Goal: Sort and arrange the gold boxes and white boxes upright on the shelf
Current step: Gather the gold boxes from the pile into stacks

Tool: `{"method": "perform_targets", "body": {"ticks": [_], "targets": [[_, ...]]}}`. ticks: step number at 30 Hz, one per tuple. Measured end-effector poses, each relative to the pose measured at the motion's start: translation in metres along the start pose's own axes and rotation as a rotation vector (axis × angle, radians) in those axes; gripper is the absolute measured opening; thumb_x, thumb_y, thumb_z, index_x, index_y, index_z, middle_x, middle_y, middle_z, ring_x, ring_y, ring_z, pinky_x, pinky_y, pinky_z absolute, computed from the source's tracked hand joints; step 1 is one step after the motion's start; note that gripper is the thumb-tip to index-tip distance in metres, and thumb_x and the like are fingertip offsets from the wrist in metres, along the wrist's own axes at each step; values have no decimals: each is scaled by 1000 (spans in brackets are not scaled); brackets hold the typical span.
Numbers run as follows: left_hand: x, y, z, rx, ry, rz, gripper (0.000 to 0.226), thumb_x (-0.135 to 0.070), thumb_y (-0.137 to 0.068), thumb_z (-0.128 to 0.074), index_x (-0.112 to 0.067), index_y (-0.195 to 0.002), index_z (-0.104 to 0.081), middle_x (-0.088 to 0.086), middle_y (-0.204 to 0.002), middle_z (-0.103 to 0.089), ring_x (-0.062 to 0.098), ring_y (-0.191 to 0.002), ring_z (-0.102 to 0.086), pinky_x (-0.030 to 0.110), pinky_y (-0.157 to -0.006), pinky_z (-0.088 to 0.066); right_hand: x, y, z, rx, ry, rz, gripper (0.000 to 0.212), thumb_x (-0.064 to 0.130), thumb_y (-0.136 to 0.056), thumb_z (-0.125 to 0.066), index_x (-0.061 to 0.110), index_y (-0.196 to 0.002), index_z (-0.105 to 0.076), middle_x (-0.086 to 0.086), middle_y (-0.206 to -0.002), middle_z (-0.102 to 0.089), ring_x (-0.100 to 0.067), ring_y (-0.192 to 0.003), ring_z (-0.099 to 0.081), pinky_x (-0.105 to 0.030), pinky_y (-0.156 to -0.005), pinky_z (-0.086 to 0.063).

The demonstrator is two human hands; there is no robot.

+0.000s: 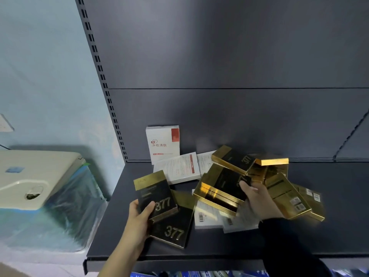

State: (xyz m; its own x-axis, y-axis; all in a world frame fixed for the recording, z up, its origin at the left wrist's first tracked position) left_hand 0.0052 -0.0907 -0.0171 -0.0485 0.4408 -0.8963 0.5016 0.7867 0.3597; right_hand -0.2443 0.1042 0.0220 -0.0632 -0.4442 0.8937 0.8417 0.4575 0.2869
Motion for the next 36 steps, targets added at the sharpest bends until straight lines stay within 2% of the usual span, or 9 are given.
{"method": "perform_targets", "body": {"ticks": [6,10,14,19,23,27,30,32,36], "targets": [[0,-3,-9,-115,17,-57,27,-25,-95,-56,-23,-117,-41,14,-114,-63,37,-105,-62,58,-92,-49,9,6,-3,-57,89,71,30,28,-86,-63,11,-111,-60,-2,-103,-67,-18,-98,-59,-29,-77,-41],[-3,-4,-7,-196,78,-85,37,-23,-95,-55,-22,-128,-37,9,-106,-63,29,-89,-64,51,-83,-51,7,3,-3,-76,101,83,32,26,-85,-65,10,-112,-60,-5,-106,-69,-23,-104,-61,-34,-86,-48],[-11,-7,4,-310,119,-150,51,-24,-97,-52,-26,-140,-25,7,-113,-56,29,-97,-58,43,-77,-50,7,4,0,-114,-39,47,45,13,-85,-65,8,-126,-46,-9,-117,-63,-28,-111,-58,-43,-97,-47],[-6,-11,-18,-177,89,-71,37,-20,-99,-49,-18,-130,-30,14,-107,-56,25,-82,-61,45,-75,-51,8,3,5,-156,-243,40,52,0,-85,-62,12,-129,-38,-9,-119,-57,-23,-108,-55,-41,-96,-44],[1,-11,-33,-90,-232,-100,27,-21,-97,-51,-18,-120,-37,11,-116,-60,26,-103,-61,47,-90,-50,19,-1,10,-96,-262,79,46,4,-89,-57,14,-132,-44,-9,-135,-51,-29,-123,-51,-43,-104,-42],[-15,-8,-36,-147,-407,-225,16,-18,-99,-47,-13,-113,-51,5,-106,-64,19,-95,-62,24,-68,-45,23,1,11,-170,-364,149,26,17,-88,-61,21,-114,-56,-7,-123,-60,-23,-112,-58,-45,-96,-50],[-27,-6,-41,-116,-445,-312,20,-20,-99,-46,-25,-118,-48,0,-102,-64,15,-93,-62,19,-66,-43,30,-2,3,-200,-301,164,28,28,-87,-63,17,-112,-58,-5,-116,-61,-21,-106,-57,-36,-89,-49],[-30,-8,-45,-68,-509,-317,30,-22,-98,-47,-34,-125,-44,0,-98,-65,12,-88,-63,21,-67,-46,37,-6,-5,-164,-249,135,36,37,-86,-63,16,-114,-56,-4,-111,-60,-22,-103,-56,-36,-86,-48],[-28,-22,-46,-44,-661,-226,36,-24,-98,-47,-26,-134,-47,3,-103,-69,18,-91,-67,30,-75,-55,46,-13,-21,-81,-156,109,35,40,-85,-63,16,-110,-58,-6,-107,-63,-23,-98,-60,-39,-86,-52]]}}
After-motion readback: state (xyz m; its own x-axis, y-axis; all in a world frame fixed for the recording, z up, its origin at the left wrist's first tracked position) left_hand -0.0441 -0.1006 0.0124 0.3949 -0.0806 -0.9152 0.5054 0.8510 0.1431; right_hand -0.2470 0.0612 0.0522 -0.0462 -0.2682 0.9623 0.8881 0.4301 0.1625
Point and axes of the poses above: each hand's wrist, its own y-axis away from the middle knuckle, its own z-axis out of the back of the hand, x = y × z, the point moved 3 cm from there along -y, towards the middle knuckle
